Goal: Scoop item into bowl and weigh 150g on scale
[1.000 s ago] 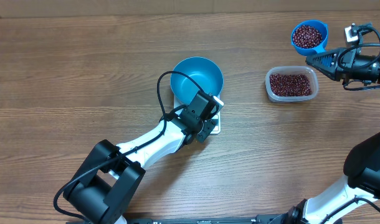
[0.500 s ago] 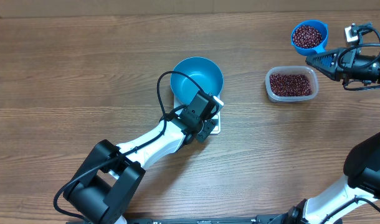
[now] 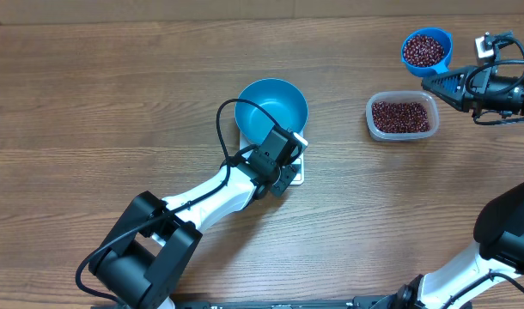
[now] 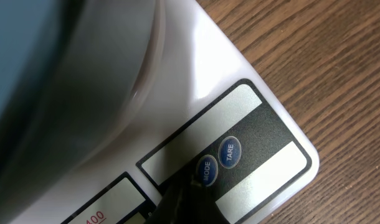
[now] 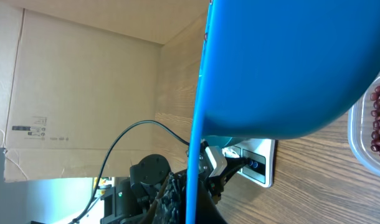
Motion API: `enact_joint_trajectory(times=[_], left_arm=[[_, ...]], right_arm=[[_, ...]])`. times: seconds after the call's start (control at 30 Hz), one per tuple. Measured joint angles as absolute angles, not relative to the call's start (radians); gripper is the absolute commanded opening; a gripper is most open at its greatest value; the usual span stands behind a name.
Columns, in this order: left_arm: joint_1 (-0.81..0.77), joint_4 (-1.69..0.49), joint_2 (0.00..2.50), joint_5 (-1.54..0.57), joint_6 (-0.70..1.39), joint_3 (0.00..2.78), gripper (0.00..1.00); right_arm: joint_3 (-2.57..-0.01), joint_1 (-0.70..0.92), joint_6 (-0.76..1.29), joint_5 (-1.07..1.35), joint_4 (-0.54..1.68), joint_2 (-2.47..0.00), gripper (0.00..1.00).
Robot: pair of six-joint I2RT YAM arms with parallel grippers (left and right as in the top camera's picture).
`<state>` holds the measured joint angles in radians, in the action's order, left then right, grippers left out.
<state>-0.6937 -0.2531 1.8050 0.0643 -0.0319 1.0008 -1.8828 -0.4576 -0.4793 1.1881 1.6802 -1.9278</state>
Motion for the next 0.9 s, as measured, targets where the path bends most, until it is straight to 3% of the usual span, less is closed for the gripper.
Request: enact_joint_trajectory(times=[0.9], left_arm=[[-0.694, -0.255, 1.805, 0.069, -0.031, 1.001, 0.04]], right_arm=[[-1.883, -0.458, -0.479, 1.178, 1.687, -1.928, 0.04]])
